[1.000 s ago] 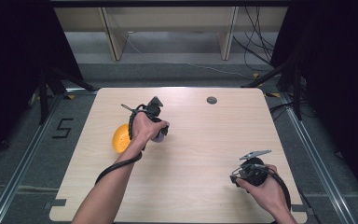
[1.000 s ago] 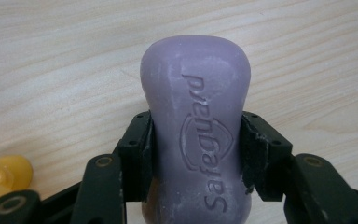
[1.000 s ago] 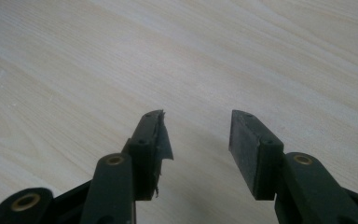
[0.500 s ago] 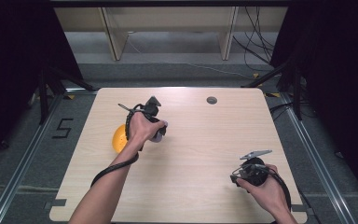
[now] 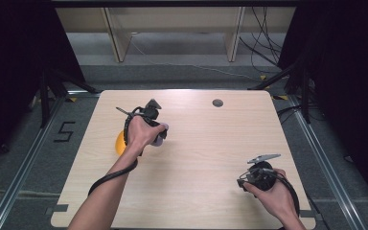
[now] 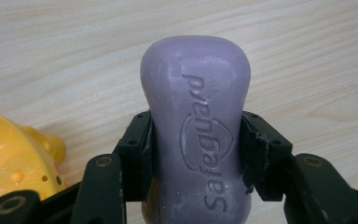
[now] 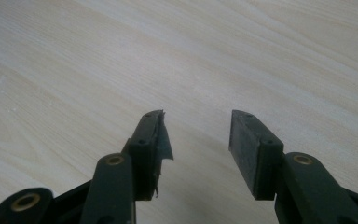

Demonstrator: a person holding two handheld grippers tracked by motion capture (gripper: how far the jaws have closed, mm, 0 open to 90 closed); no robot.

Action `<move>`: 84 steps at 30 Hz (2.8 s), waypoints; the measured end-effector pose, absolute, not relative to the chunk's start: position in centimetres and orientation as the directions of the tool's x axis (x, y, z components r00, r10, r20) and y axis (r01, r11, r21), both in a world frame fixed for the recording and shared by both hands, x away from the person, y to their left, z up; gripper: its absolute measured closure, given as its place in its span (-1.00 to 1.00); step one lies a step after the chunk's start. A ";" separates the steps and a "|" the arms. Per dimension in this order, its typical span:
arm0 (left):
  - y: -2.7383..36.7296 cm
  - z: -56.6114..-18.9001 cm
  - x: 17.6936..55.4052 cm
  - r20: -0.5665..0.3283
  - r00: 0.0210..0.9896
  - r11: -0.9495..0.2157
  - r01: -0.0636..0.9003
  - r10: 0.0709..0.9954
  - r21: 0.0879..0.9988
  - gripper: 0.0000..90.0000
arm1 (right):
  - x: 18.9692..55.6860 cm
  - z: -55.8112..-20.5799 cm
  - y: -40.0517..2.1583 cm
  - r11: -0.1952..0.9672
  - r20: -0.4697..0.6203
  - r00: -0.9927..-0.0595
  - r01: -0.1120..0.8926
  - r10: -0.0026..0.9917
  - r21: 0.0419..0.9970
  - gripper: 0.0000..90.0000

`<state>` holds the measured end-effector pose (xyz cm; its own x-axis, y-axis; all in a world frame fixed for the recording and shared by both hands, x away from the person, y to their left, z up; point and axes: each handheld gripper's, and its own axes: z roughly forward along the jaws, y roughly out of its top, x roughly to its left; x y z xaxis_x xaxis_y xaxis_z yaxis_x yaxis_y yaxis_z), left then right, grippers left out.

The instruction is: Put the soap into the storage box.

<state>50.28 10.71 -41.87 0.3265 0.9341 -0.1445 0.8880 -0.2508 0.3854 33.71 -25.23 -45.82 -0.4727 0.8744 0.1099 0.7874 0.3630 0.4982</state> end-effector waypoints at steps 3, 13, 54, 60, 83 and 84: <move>10.9 -41.9 50.1 -0.145 0.328 -0.253 0.888 0.933 0.383 0.08 | 33.7 -45.8 -25.2 0.366 0.105 -0.472 0.789 0.875 0.494 0.23; 11.3 -41.3 49.6 -0.145 0.342 -0.264 0.883 0.928 0.389 0.08 | 33.7 -45.9 -25.4 0.378 0.095 -0.486 0.776 0.869 0.505 0.23; 15.1 -40.1 48.0 -0.140 0.281 -0.200 0.886 0.950 0.419 0.08 | 33.5 -45.7 -25.1 0.344 0.108 -0.451 0.796 0.886 0.499 0.23; 15.6 -40.0 47.7 -0.150 0.263 -0.179 0.890 0.953 0.420 0.08 | 33.8 -45.8 -25.4 0.356 0.142 -0.488 0.779 0.861 0.516 0.23; 18.0 -40.2 47.4 -0.163 0.211 -0.125 0.897 0.964 0.424 0.08 | 33.6 -45.7 -25.2 0.353 0.096 -0.457 0.789 0.884 0.503 0.23; 18.1 -40.3 47.4 -0.167 0.205 -0.117 0.897 0.964 0.426 0.08 | 33.5 -45.7 -25.2 0.353 0.097 -0.458 0.789 0.884 0.503 0.23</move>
